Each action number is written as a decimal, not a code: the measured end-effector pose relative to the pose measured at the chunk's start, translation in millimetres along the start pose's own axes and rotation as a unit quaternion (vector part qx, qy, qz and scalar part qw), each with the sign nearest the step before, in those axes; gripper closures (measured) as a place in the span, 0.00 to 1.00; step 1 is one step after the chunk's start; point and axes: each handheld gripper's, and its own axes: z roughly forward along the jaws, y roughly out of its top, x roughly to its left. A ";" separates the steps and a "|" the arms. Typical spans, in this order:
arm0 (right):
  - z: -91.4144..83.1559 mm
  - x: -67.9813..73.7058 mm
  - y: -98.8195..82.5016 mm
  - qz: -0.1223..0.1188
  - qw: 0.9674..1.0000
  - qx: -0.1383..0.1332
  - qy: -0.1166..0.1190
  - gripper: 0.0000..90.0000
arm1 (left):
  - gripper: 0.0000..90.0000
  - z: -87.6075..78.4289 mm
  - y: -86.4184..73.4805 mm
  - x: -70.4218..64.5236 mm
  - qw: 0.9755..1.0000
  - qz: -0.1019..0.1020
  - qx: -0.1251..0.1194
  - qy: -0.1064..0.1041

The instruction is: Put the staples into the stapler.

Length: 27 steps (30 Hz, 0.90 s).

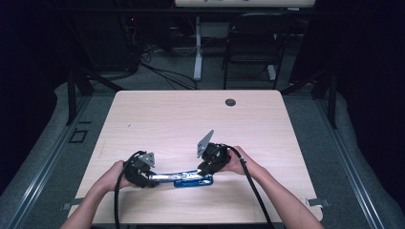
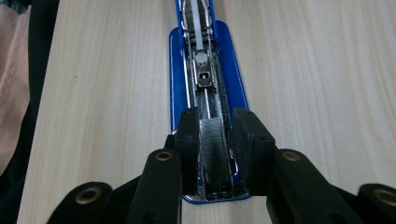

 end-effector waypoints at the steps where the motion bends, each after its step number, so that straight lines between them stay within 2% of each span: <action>1: 0.1 -0.3 -0.5 0.004 1.000 -0.004 -0.001 0.80 | 0.70 -0.3 -0.1 0.0 1.000 0.000 -0.001 0.000; 5: -3.6 -3.5 -3.6 0.031 0.999 -0.007 -0.009 0.77 | 0.70 -3.1 0.0 -0.7 1.000 0.001 -0.009 0.002; 13: -8.5 -2.3 -3.6 0.057 0.998 -0.019 -0.022 0.77 | 0.70 -6.9 1.4 -2.6 1.000 0.005 -0.014 0.006; 18: -8.3 -0.4 -0.7 0.063 0.997 -0.021 -0.025 0.77 | 0.70 -8.2 2.0 -3.4 1.000 0.006 -0.017 0.007; 24: -5.3 0.8 2.5 0.066 0.997 -0.019 -0.028 0.83 | 0.71 -9.7 3.2 -4.0 1.000 0.008 -0.015 0.007; 27: -4.8 1.4 5.4 0.077 0.996 -0.024 -0.027 0.86 | 0.71 -11.2 4.2 -5.4 1.000 0.010 -0.015 0.013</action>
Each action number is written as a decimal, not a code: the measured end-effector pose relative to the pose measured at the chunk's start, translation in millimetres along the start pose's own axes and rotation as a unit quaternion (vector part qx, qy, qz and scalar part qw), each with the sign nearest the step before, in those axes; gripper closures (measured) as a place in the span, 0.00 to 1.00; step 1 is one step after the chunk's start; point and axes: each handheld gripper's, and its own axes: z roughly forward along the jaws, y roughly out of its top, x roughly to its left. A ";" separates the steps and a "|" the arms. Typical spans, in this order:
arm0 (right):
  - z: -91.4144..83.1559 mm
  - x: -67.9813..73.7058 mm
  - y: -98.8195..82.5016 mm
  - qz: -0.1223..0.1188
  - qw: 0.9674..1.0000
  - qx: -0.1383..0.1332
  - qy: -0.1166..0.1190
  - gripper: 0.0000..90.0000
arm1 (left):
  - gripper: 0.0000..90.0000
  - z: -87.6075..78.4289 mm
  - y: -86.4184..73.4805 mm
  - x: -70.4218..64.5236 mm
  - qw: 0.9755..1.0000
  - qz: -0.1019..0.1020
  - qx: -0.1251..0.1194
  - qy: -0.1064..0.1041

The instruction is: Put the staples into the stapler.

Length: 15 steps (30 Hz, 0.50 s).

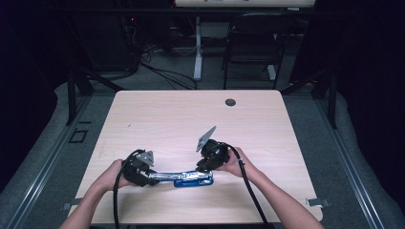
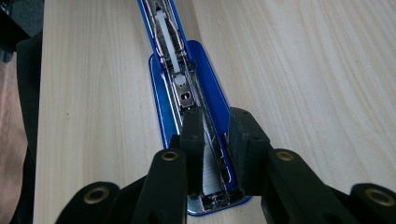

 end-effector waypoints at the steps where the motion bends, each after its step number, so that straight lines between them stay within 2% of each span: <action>1: 0.0 0.0 0.0 0.000 1.000 0.000 0.000 0.86 | 0.71 0.0 0.0 0.0 1.000 0.000 0.000 0.000; 13: -1.2 0.0 2.9 0.012 1.000 -0.007 -0.003 0.88 | 0.71 -7.0 3.7 -2.1 1.000 0.005 -0.012 -0.006; 15: -1.8 -0.6 2.8 0.014 1.000 -0.008 -0.002 0.88 | 0.71 -7.8 4.4 -2.5 1.000 0.007 -0.013 0.000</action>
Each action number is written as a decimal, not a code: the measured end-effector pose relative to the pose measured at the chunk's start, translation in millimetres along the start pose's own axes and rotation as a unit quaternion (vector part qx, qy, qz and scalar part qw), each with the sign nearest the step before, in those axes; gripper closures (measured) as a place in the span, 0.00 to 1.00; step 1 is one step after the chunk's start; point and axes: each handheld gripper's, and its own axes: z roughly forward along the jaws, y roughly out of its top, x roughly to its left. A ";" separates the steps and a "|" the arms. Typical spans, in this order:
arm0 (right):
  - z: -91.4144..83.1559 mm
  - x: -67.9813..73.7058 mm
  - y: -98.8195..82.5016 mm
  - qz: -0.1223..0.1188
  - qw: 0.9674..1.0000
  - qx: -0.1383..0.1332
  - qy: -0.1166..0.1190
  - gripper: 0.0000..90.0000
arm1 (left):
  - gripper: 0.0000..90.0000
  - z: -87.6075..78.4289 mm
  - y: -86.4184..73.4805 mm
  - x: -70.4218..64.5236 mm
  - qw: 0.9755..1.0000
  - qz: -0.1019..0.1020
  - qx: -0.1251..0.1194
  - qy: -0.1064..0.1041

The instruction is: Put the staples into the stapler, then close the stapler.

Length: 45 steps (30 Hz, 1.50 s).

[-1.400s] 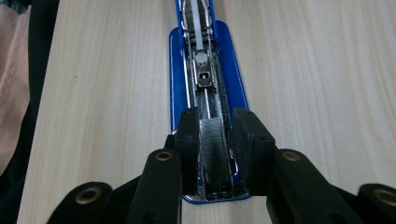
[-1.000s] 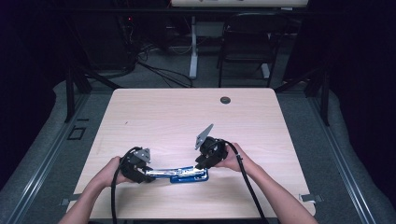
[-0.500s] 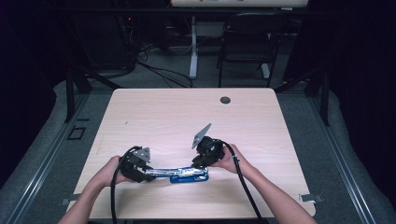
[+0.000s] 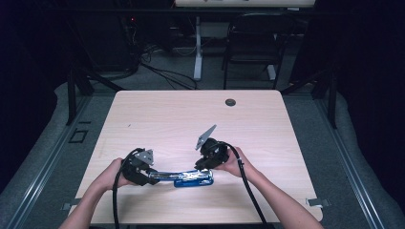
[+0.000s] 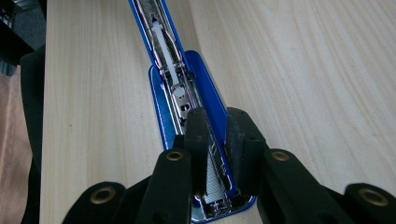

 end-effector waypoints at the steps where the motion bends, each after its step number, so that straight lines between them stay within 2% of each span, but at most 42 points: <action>1: 0.0 -0.2 0.1 0.001 1.000 -0.001 -0.001 0.88 | 0.71 -0.7 0.5 0.5 1.000 0.001 0.000 -0.007; 4: -0.5 -0.4 0.2 0.003 1.000 -0.002 0.001 0.88 | 0.71 -1.1 1.2 -0.3 1.000 0.001 -0.003 -0.002; 5: -0.5 -0.8 0.4 0.005 1.000 -0.002 0.000 0.88 | 0.71 -2.2 1.9 0.6 1.000 0.003 0.000 -0.009; 6: -0.5 -0.8 0.4 0.005 1.000 -0.002 0.000 0.88 | 0.71 -2.1 2.0 0.1 1.000 0.003 -0.004 -0.003; 7: -1.0 -1.3 0.4 0.007 1.000 -0.002 -0.001 0.88 | 0.71 -2.9 2.3 1.1 1.000 0.004 -0.003 -0.009; 13: -2.0 -2.5 0.1 0.012 1.000 -0.006 0.000 0.89 | 0.71 -3.4 2.5 1.0 1.000 0.005 -0.004 -0.011; 31: -5.6 -3.7 0.7 0.021 1.000 -0.014 0.002 0.90 | 0.72 -5.7 5.6 -1.5 1.000 0.011 -0.007 -0.005; 40: -7.1 0.0 3.2 0.023 0.999 -0.022 0.003 0.90 | 0.72 -9.0 10.3 -2.3 1.000 0.017 -0.012 -0.001; 43: -7.0 1.6 4.6 0.021 0.999 -0.027 0.005 0.90 | 0.72 -10.2 11.4 -2.6 1.000 0.019 -0.015 -0.004; 45: -7.7 5.3 8.3 0.014 0.999 -0.028 0.009 0.90 | 0.72 -11.0 12.9 -3.9 1.000 0.022 -0.018 0.001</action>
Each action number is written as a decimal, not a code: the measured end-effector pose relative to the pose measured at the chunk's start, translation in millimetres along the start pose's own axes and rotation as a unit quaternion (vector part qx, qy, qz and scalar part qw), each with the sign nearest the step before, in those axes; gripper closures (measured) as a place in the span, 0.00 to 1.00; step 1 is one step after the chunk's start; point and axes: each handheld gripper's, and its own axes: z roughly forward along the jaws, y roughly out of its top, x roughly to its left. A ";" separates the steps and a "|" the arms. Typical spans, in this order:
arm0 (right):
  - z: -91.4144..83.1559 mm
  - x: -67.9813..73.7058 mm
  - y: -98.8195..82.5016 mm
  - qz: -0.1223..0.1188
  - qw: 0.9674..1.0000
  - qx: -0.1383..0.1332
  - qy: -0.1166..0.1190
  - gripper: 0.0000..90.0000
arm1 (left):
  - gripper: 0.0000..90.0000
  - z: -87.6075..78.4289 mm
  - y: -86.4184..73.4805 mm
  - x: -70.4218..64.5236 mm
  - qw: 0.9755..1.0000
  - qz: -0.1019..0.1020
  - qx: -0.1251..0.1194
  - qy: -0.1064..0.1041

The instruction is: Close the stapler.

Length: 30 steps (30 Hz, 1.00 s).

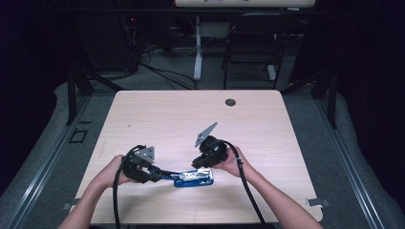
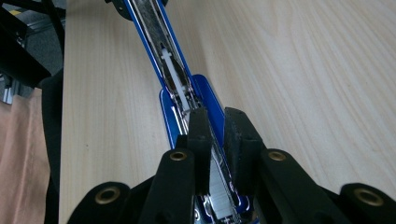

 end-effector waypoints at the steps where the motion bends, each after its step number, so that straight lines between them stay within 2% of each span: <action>1: 0.5 1.2 1.1 0.000 1.000 -0.004 0.003 0.91 | 0.72 -0.9 0.7 0.2 1.000 0.001 0.001 -0.003; 4: 1.8 3.4 3.3 -0.004 1.000 -0.004 0.005 0.91 | 0.72 -1.3 1.7 -0.5 1.000 0.003 -0.001 0.002; 5: 3.7 4.4 4.2 -0.006 1.000 -0.003 0.007 0.91 | 0.72 -2.2 2.4 -0.1 1.000 0.003 0.001 -0.006; 6: 5.6 5.4 4.9 -0.005 1.000 -0.003 0.008 0.91 | 0.72 -2.3 3.0 -1.3 1.000 0.004 0.001 0.003; 13: 20.4 11.9 11.9 -0.019 1.000 0.003 0.016 0.91 | 0.72 -4.5 7.5 -1.5 1.000 0.011 -0.010 -0.001; 14: 21.4 12.3 12.4 -0.019 1.000 0.003 0.016 0.91 | 0.72 -5.5 8.2 -0.8 1.000 0.012 -0.008 -0.007; 20: 24.5 12.1 14.9 -0.018 1.000 0.004 0.016 0.94 | 0.72 -5.0 9.1 -1.0 1.000 0.013 -0.015 -0.001; 30: 33.3 18.6 26.5 -0.032 0.999 -0.001 0.027 0.97 | 0.72 -5.5 9.7 -1.5 1.000 0.014 -0.015 -0.001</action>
